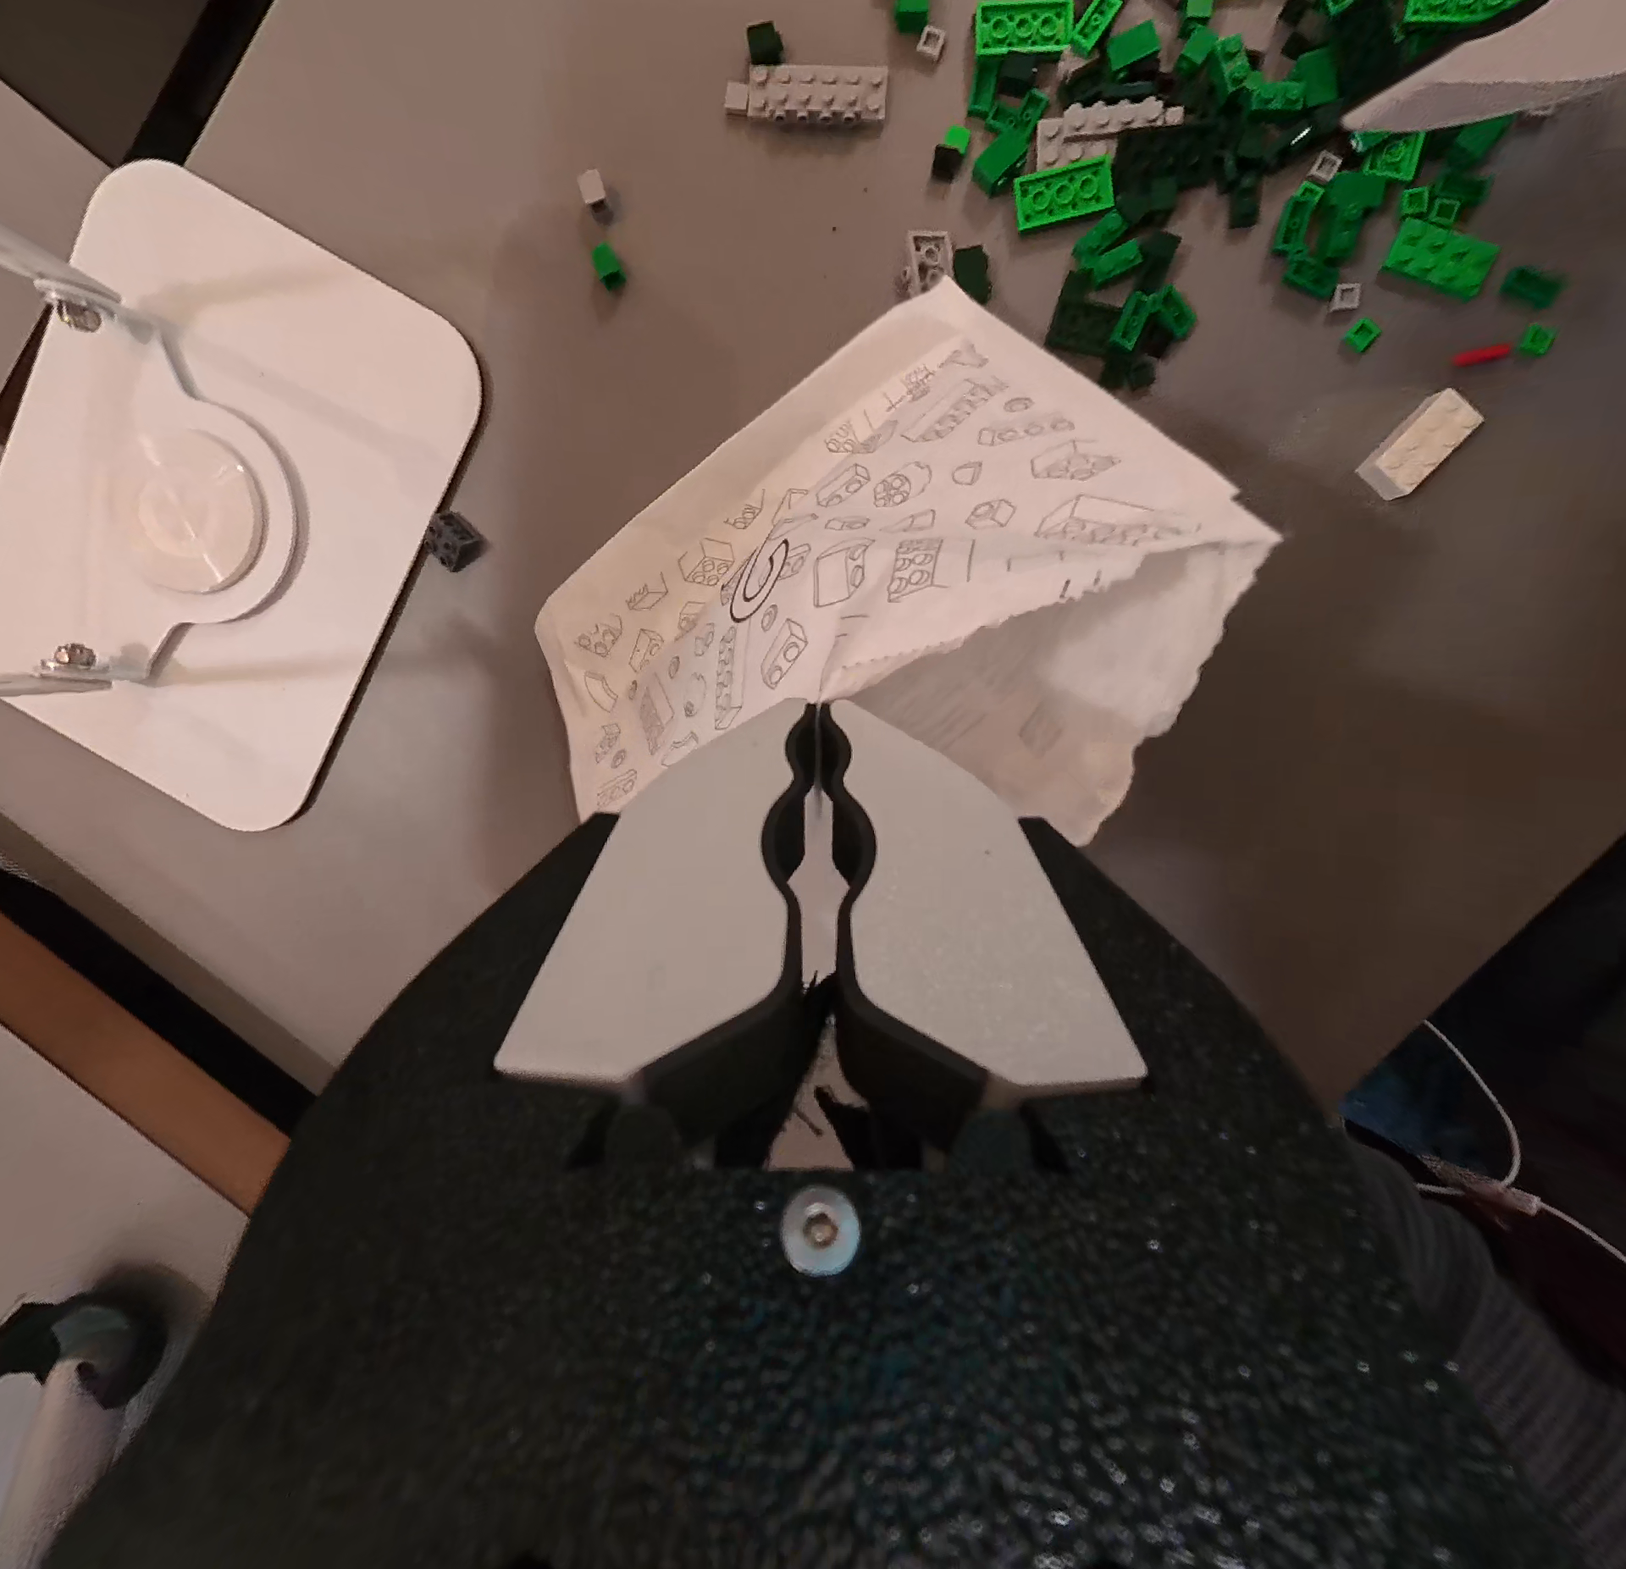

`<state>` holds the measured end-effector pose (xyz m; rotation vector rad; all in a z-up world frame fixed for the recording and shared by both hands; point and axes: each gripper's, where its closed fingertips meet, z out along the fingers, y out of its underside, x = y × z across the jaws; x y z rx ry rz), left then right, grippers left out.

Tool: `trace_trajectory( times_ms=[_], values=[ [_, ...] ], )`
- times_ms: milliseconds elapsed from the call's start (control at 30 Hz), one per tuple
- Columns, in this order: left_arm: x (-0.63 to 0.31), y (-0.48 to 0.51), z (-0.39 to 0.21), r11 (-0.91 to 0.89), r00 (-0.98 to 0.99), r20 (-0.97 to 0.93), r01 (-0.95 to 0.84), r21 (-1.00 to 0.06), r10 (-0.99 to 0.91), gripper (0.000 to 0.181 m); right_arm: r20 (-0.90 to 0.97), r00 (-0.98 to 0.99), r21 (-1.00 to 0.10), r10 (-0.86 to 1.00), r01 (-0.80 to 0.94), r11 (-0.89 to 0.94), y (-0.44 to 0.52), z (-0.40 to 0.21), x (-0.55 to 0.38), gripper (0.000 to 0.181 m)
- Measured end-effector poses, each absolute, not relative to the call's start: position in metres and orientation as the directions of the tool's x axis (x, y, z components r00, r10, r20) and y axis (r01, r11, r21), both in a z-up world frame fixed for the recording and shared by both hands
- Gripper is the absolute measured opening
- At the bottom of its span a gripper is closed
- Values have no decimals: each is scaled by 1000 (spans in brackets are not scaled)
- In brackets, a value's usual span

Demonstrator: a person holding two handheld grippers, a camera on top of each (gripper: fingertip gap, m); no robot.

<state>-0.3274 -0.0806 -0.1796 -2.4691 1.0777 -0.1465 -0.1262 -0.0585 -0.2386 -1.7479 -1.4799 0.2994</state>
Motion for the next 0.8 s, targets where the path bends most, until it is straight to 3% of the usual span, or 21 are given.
trace_trajectory(
  times_ms=[367, 500, 800],
  values=[
    [-331, -80, -177, -594, 695, -93, -670, -445, -713, 0, 248, 400, -632, 883, 757, -165, -47, -257, -68, 31],
    [-321, -81, -177, -559, 659, -108, -704, -437, -745, 0, 136, 492, -672, 860, 684, -285, -50, -256, -33, 26],
    [-303, -82, -182, -523, 608, -119, -753, -400, -785, 0, 127, 380, -725, 916, 666, -176, -58, -271, -48, 32]
  ],
)
